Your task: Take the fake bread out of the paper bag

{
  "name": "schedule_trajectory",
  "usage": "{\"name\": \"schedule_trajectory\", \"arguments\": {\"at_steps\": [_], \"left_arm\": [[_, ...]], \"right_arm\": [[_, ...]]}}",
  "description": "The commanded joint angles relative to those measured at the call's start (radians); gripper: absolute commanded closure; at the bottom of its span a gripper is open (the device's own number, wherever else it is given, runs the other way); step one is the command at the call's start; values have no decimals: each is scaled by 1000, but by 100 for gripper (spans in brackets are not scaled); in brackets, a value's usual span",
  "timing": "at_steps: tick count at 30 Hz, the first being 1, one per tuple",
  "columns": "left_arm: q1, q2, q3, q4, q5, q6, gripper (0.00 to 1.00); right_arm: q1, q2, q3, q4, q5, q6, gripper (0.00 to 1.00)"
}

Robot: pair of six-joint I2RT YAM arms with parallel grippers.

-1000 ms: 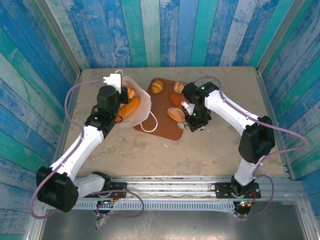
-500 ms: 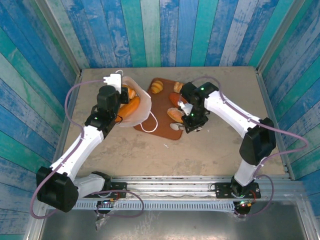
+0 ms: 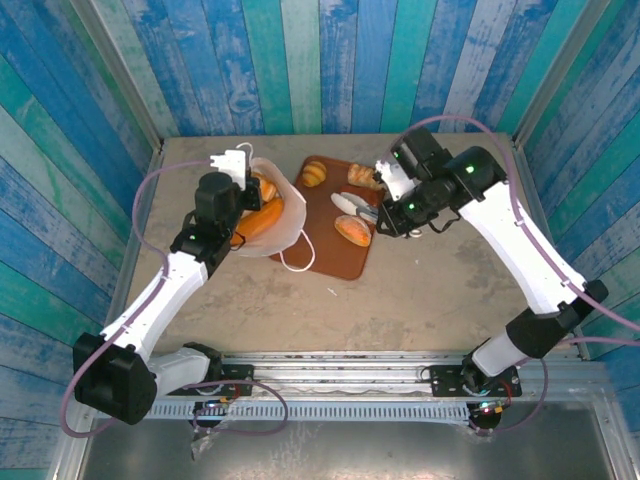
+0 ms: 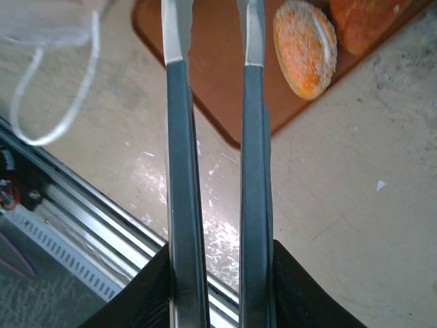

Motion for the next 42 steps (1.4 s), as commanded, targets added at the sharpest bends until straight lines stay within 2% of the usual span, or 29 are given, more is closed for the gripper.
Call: {"name": "schedule_trajectory", "arguments": {"at_steps": [1,8,14,24,32,38,42], "left_arm": [[5,-47,-23,28,42,-46,99],[2,-36,-34,29,86,-70,99],[-24,-41,-45,2,84,-70,99],[-69,-50,-52,-104,36,-56,100],[-69,-92,-100,-97,44,-53,100],[-69,-94,-97,-85,60,-57,100],[-69,-90,-96,-84,58,-56,100]], "right_arm": [[41,-11,45,13,-6,41,65],[185,87,151,30,46,62,64],[257,184,181,49,68,75,63],[279,292,103,135,64,121,62],[278,365,90,195,111,177,60],[277,400,79,296,86,205,57],[276,416,57,356,22,232,55]]}}
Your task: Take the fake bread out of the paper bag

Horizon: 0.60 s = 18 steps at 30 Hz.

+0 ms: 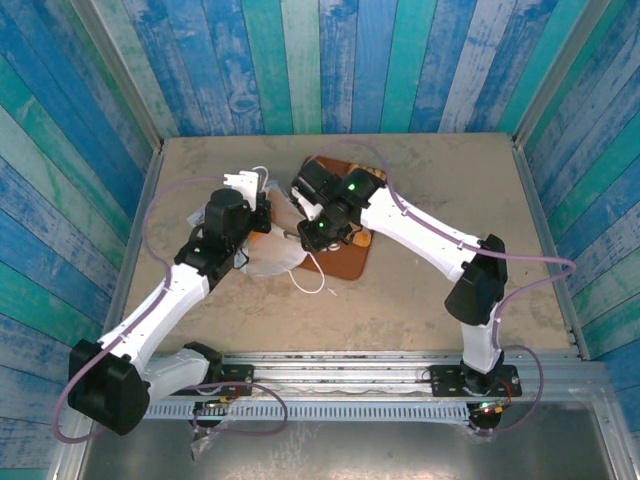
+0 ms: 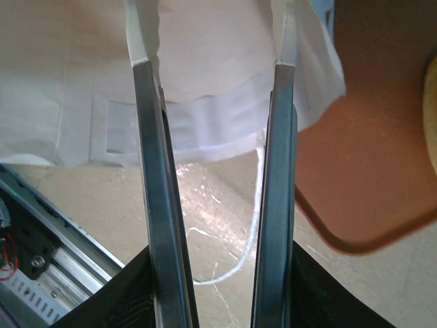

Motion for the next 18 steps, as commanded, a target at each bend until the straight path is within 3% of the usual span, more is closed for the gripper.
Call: {"name": "schedule_trajectory", "arguments": {"at_steps": [1,6,18], "left_arm": [[1,-32,-4,6,0,-7,100],[2,-35,-8,12,0,-9,100],[1,-38,-2,14,12,-19,100]], "right_arm": [[2,21,-18,80,-66,40,54],[-10,34,-44,136,-112,80,53],[-15,84,-46,254,30,77,54]]}}
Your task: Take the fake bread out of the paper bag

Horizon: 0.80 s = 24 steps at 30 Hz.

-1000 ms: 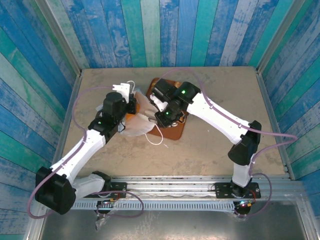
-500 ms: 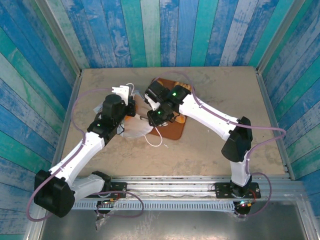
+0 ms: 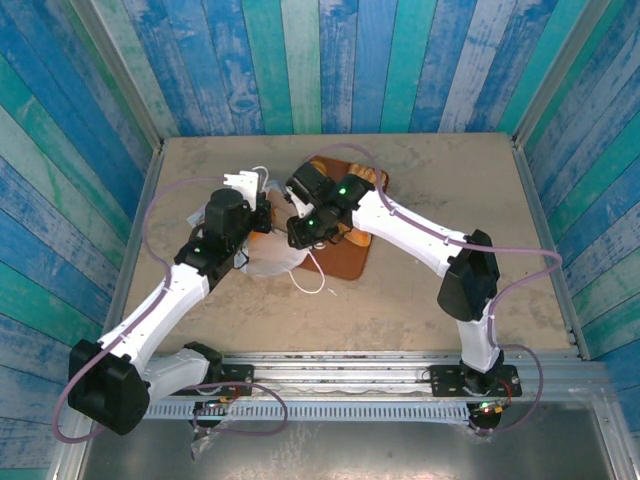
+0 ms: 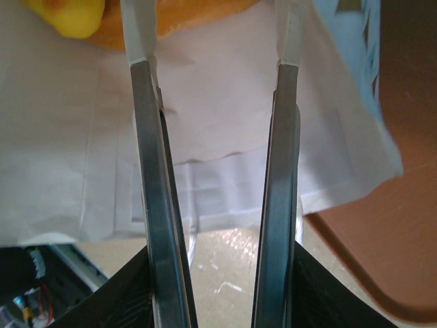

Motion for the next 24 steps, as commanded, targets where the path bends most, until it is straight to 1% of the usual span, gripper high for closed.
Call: {"name": "schedule_trajectory", "arguments": {"at_steps": [1,5,13,24], "left_arm": [[1,-39,-1,16,8,-19,100],[2,-39,16,5,9,-36,99],[1,-8,95,-69,13,-41,99],[1,-2,131,-99,39,-38,99]], "right_arm": [[-4,30,-2,72,75,-7,54],[-2,37,0,115,133,-34,54],[-3,66,7,171,176,-122,54],[11,103,60,162,288,-252,50]]}}
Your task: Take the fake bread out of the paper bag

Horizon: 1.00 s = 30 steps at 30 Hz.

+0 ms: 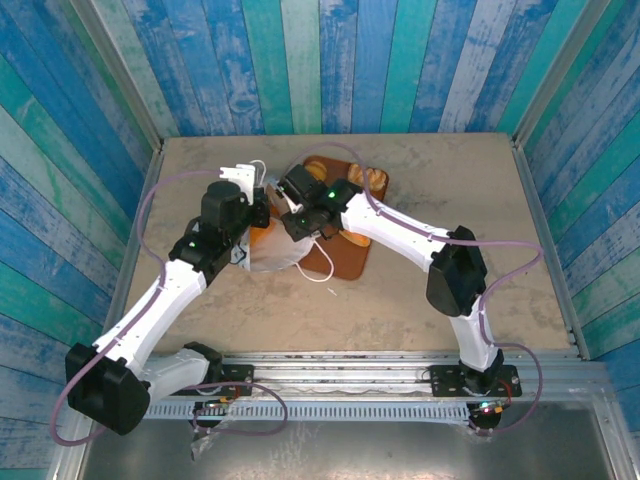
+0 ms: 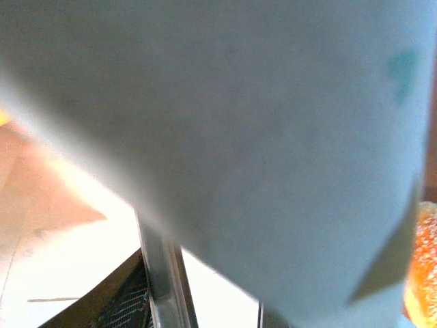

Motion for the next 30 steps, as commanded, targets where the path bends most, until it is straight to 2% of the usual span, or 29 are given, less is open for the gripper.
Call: {"name": "schedule_trajectory", "arguments": {"at_steps": [1,10,20,26,30], "left_arm": [[-1,-1,45,8,31,-10,99],[-1,-8,36,20,43,-10,99],[-1,-2,56,2,47,-7,99],[-1,-5,67,-6,62,-2,99],[-1,-7,70,-8,64,-2,99]], "right_arm": [[10,34,54,2,85,-69,49],[32,75,105,-41,146,-134,50],[69,21,41,35,237,-202,51],[69,45,56,31,292,-220,50],[68,62,69,28,266,-251,50]]}}
